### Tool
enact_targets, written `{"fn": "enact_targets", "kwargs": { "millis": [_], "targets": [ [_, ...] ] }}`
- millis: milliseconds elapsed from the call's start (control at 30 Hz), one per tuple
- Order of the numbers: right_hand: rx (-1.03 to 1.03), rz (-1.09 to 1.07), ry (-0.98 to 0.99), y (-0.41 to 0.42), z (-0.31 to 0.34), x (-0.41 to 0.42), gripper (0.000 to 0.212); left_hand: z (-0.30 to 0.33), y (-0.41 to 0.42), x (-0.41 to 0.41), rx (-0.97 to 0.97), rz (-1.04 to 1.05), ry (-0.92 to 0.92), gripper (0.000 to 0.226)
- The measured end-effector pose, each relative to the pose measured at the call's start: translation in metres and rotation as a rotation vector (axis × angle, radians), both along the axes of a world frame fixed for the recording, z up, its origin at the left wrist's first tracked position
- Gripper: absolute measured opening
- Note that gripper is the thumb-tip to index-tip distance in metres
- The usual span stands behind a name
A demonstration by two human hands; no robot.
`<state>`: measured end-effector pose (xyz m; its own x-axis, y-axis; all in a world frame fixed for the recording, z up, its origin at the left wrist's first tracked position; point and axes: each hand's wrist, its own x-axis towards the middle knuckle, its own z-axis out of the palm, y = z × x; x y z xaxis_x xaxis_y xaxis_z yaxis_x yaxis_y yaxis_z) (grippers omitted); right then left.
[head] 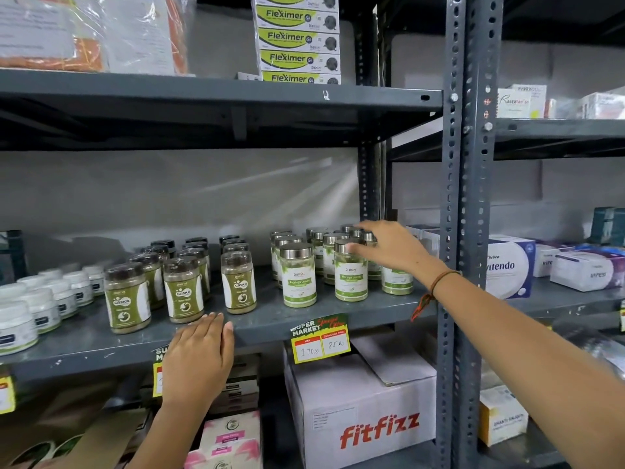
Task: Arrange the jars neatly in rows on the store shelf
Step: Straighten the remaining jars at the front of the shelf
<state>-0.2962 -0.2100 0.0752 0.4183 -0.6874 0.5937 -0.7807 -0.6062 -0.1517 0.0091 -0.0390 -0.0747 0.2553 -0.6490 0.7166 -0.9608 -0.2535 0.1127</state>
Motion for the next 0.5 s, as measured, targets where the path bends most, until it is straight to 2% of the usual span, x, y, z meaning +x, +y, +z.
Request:
{"fn": "enact_targets", "kwargs": {
  "millis": [67, 233, 500],
  "targets": [
    [0.049, 0.025, 0.031, 0.001, 0.002, 0.008, 0.079, 0.000, 0.000, 0.000, -0.001, 0.002, 0.000, 0.051],
    [0.103, 0.049, 0.048, -0.003, 0.001, 0.016, 0.060, -0.001, -0.001, 0.000, -0.015, -0.001, -0.009, 0.051],
    [0.185, 0.119, 0.023, -0.007, 0.005, 0.017, 0.056, -0.001, -0.002, 0.001, -0.015, 0.002, -0.007, 0.050]
  ]
}}
